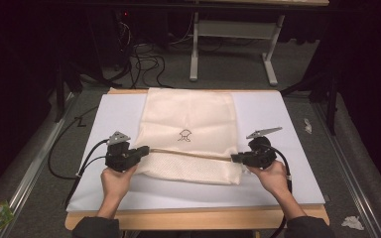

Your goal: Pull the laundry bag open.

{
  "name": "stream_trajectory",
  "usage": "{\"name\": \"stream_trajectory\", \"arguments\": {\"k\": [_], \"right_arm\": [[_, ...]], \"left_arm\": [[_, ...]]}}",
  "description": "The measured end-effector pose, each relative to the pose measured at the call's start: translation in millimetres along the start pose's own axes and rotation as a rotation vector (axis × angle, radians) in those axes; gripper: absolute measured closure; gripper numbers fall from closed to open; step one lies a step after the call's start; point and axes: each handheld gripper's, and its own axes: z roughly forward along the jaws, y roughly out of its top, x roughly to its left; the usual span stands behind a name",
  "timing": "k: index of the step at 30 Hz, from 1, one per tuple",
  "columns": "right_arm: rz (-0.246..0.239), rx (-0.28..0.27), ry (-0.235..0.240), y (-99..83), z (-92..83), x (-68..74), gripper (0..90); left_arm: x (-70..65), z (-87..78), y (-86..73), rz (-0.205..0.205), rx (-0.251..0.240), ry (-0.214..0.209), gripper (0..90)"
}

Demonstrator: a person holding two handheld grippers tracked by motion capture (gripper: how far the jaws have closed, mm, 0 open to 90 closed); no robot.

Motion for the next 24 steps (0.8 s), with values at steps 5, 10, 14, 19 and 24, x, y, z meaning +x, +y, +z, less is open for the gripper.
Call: {"name": "stream_trajectory", "arguments": {"k": [5,10,14,19,24], "right_arm": [[-0.007,-0.001,-0.001,1.2,0.2,0.8,85.7],[-0.005,-0.001,0.002,1.2,0.0,0.6,85.6],[-0.001,0.002,0.004,1.3,0.0,0.6,85.7],[0.018,-0.003,0.011,-0.9,-1.8,-3.6,85.6],[0.012,0.002,-0.002,-1.7,-1.2,-4.4,85.7]], "left_arm": [[0.8,-0.3,0.2,0.001,-0.002,0.004,87.4],[1.1,-0.6,0.3,0.001,-0.001,0.005,87.4],[1.8,-0.8,0.6,0.001,0.000,0.009,87.4],[7.8,-5.0,-1.1,-0.014,-0.006,0.020,87.4],[11.2,-6.9,-2.4,-0.017,-0.008,0.026,87.4]]}}
